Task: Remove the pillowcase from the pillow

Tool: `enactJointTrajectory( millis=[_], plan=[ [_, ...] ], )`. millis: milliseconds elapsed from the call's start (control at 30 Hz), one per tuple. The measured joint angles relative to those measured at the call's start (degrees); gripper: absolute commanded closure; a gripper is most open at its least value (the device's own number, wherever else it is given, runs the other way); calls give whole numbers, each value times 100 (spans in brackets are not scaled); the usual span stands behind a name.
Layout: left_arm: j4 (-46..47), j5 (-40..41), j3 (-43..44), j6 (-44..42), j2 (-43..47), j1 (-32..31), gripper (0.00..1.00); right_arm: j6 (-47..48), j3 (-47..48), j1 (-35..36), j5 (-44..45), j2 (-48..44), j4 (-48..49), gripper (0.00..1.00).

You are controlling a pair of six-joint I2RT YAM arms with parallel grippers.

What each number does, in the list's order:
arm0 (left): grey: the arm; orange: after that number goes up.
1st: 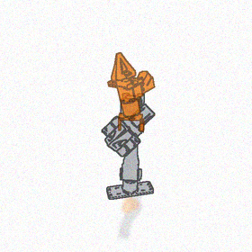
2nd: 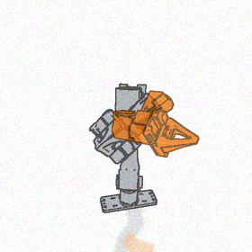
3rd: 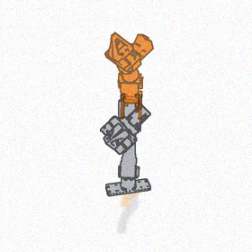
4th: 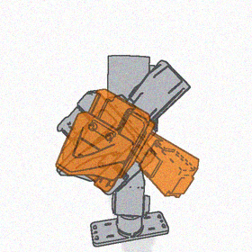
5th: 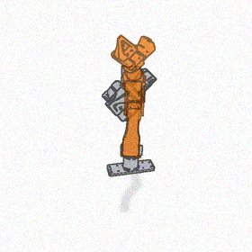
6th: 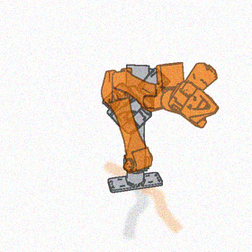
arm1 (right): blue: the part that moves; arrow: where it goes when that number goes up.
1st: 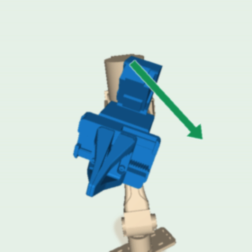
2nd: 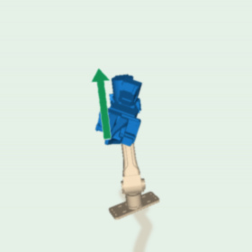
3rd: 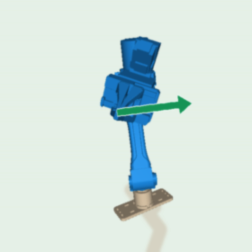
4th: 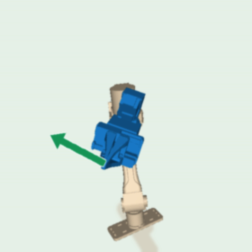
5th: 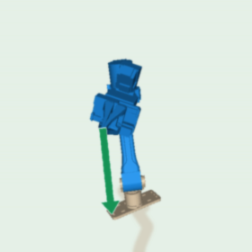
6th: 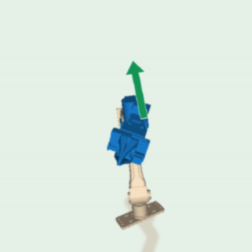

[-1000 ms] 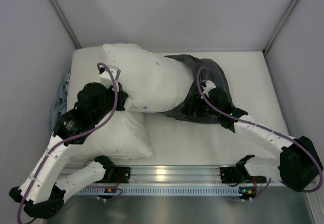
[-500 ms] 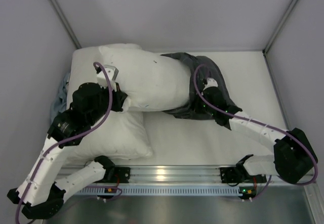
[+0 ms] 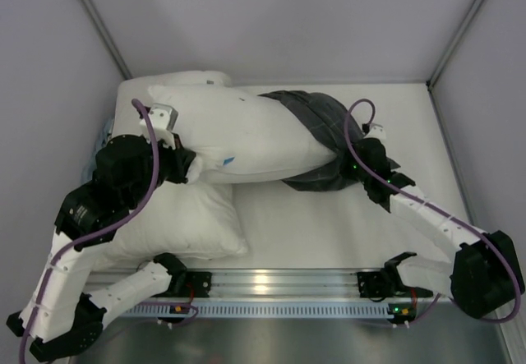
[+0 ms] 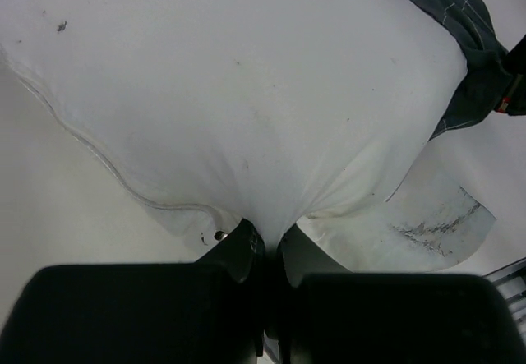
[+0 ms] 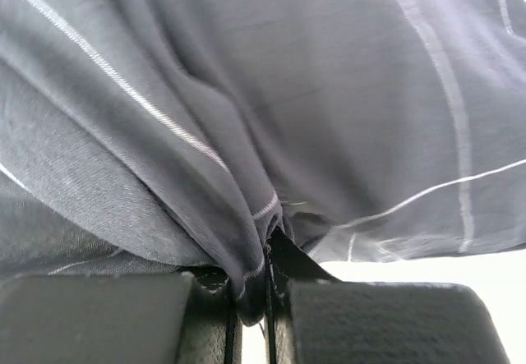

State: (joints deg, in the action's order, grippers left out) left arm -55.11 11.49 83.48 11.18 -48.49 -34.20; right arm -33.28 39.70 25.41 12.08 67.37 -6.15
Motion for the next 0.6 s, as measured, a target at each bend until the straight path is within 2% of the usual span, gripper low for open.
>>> enactJointTrajectory(
  millis=[133,600],
  plan=[
    [-240,57,170,-26,4,-22,100,13,-68,-286,-188,-262,-81,100],
    [-1128,442,892,-122,144,-85,100,24,-70,-498,-732,-321,-90,100]
  ],
)
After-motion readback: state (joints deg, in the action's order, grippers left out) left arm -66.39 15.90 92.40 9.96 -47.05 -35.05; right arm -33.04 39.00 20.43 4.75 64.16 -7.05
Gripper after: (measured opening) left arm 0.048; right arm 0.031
